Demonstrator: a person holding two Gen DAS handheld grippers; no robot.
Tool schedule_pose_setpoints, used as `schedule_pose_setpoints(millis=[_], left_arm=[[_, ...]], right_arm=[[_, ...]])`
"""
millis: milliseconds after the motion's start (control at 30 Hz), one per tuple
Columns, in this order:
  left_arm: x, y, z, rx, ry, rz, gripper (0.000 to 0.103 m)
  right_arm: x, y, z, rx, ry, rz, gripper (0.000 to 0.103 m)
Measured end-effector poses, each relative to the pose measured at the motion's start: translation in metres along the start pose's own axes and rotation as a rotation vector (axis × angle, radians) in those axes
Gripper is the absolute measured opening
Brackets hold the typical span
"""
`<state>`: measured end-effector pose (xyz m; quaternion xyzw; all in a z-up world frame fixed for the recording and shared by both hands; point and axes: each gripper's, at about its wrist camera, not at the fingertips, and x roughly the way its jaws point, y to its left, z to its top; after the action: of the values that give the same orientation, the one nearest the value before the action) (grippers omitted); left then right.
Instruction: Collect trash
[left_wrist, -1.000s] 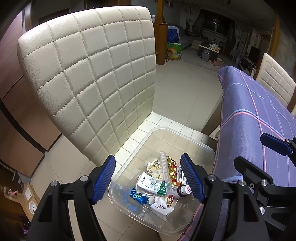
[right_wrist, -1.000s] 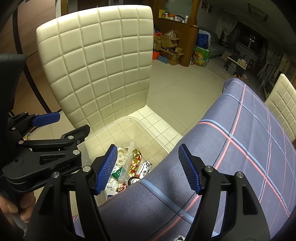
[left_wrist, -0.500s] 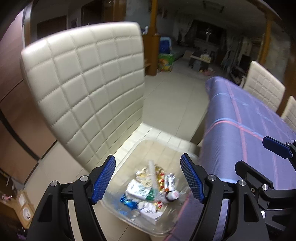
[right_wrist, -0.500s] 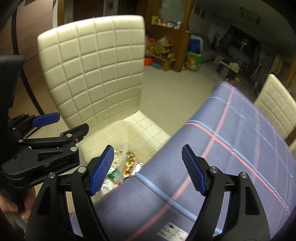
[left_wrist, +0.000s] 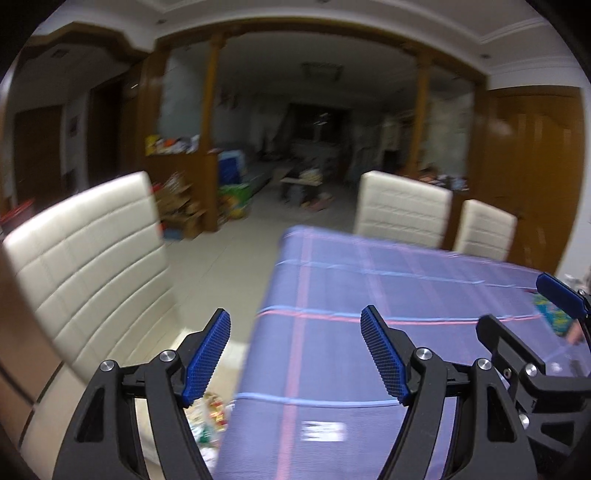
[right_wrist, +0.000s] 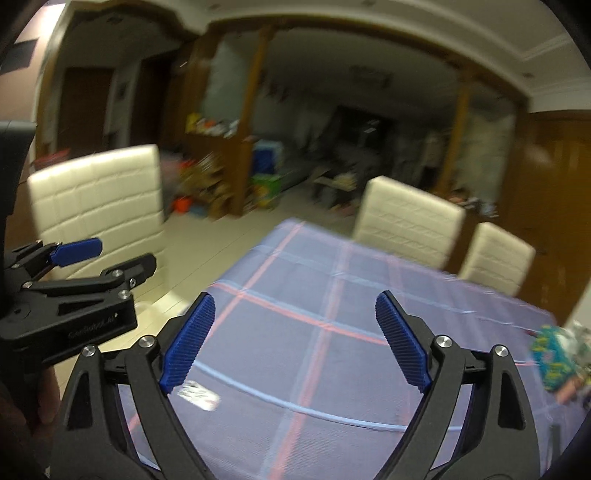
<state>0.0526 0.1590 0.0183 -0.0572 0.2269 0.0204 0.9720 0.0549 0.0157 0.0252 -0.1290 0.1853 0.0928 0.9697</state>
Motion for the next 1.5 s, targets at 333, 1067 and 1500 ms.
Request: schedule_pose_setpoints(millis=[333, 1067, 1500], left_arm=[[-0.046, -0.073, 0.012, 0.054, -0.098, -0.109, 0.081], [-0.055, -0.144, 0.022, 0.148, -0.136, -0.121, 0.081], [-0.061, -0.144, 0.024, 0.147, -0.144, -0.109, 0.082]], right_arm=[[-0.079, -0.064, -0.002, 0.034, -0.144, -0.188, 0.091], [-0.101, -0.141, -0.019, 0.167, -0.186, -0.210, 0.092], [-0.109, -0.147, -0.023, 0.184, -0.194, -0.213, 0.093]])
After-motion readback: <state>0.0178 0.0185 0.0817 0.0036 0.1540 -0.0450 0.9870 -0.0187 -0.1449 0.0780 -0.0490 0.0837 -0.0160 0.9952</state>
